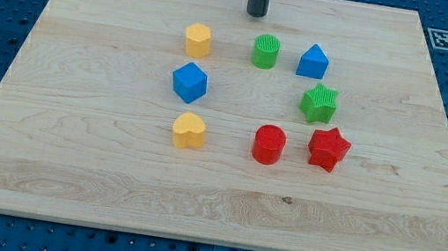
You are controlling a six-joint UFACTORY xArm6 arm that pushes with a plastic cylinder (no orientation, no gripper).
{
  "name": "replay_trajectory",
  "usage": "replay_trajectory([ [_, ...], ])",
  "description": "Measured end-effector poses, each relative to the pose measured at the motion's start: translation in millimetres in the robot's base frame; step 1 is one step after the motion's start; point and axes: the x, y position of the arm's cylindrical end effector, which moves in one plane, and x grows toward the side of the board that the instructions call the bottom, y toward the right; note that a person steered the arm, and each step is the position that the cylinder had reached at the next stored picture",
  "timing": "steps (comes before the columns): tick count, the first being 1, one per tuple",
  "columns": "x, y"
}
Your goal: Push the green blocks and red star to the right side of the board
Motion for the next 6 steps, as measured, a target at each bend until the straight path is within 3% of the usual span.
replay_trajectory([
  [1, 0.0, 0.0],
  [3, 75.0, 0.4],
  [6, 122.2, 36.0],
])
